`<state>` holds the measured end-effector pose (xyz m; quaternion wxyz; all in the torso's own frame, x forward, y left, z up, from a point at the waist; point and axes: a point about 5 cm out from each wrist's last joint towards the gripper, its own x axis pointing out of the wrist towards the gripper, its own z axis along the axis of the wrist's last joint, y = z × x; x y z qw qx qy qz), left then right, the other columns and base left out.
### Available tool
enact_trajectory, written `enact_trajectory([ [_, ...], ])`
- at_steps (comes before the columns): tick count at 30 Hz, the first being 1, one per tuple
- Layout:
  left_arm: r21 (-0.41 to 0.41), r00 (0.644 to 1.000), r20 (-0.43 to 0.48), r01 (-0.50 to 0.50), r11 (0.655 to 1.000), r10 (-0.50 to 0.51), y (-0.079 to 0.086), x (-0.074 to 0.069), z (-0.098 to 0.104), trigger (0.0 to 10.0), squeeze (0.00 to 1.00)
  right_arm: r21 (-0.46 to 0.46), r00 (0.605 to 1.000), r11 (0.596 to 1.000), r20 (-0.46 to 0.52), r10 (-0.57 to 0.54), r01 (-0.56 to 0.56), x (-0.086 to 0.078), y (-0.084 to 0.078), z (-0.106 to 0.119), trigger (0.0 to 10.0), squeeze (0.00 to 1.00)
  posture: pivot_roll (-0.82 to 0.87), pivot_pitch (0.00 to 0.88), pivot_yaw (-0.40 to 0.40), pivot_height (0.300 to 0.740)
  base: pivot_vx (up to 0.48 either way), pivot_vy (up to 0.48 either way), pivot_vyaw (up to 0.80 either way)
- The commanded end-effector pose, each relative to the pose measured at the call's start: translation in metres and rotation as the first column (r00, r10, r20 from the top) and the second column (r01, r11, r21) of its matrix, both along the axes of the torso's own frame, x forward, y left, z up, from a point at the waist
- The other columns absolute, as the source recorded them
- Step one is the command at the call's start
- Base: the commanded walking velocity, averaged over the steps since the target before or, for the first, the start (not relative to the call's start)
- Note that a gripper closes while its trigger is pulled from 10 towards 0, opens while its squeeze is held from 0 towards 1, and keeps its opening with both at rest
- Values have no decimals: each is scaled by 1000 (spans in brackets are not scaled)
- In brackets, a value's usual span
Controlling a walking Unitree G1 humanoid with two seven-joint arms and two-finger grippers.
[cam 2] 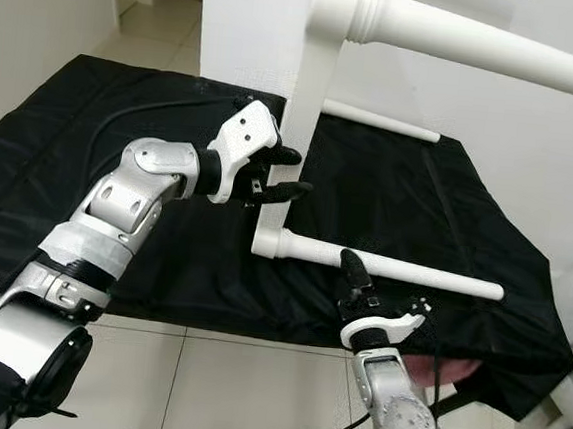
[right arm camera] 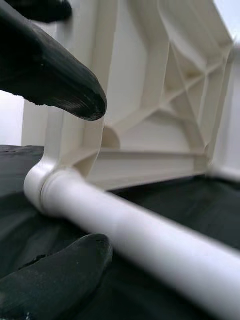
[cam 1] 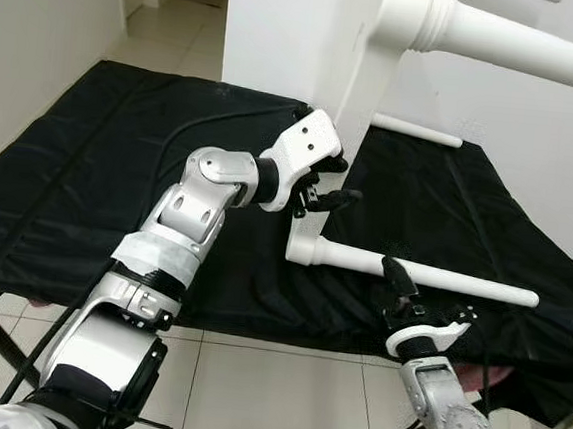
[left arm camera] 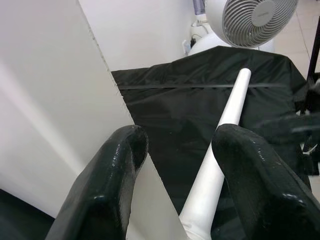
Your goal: Building children table
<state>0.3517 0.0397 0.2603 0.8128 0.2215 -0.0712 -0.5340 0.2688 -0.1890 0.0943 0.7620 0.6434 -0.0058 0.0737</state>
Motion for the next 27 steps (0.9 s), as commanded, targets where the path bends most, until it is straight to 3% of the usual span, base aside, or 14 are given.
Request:
enact_trajectory([
  [1, -37, 992, 46, -118, 992, 119, 6, 8, 8, 10000, 0, 28, 999, 1000, 51, 3, -4, -6, 12, 5, 10000, 0, 7, 2, -92, 740, 0, 0, 0],
  [6, -35, 993, 52, -100, 994, 102, 3, 9, 5, 10000, 0, -26, 984, 998, 168, -54, 60, 3, 1, 34, 10000, 0, 9, 0, -88, 740, 0, 0, 0],
  [11, -38, 995, 49, -88, 995, 89, 1, 9, 4, 10000, 0, -69, 981, 994, 179, -74, 87, 8, -2, 45, 10000, 0, 9, 0, -88, 740, 0, 0, 0],
  [14, -45, 998, 43, -33, 998, 35, -2, 0, 1, 10000, 0, -145, 978, 981, 183, -104, 131, 19, -7, 56, 10000, 0, 15, 0, -86, 740, 0, 0, 0],
  [15, -52, 999, 33, 9, 999, -7, -4, -9, -1, 10000, 0, -199, 974, 965, 178, -138, 173, 26, -11, 60, 10000, 0, 23, 0, -88, 740, 0, 0, 0],
  [21, -61, 998, 21, 53, 997, -52, -6, -19, -3, 10000, 0, -254, 969, 943, 174, -175, 216, 33, -15, 64, 10000, 0, 26, 0, -89, 740, 0, 0, 0],
  [23, -69, 994, 4, 108, 992, -108, -6, -37, -7, 10000, 0, -325, 961, 909, 183, -210, 260, 45, -17, 72, 10000, 0, 48, 0, -104, 740, 0, 0, 0],
  [25, -69, 994, 4, 108, 992, -108, -6, -37, -7, 10000, 0, -325, 961, 909, 183, -210, 260, 45, -17, 72, 10000, 0, 48, 0, -104, 740, 0, 0, 0],
  [26, -76, 991, -4, 136, 988, -137, -6, -46, -9, 10000, 0, -370, 956, 885, 183, -228, 282, 51, -18, 75, 10000, 0, 52, 0, -108, 740, 0, 0, 0],
  [27, -76, 991, -4, 136, 988, -137, -6, -46, -9, 10000, 0, -370, 956, 885, 183, -228, 282, 51, -18, 75, 10000, 0, 52, 0, -108, 740, 0, 0, 0],
])
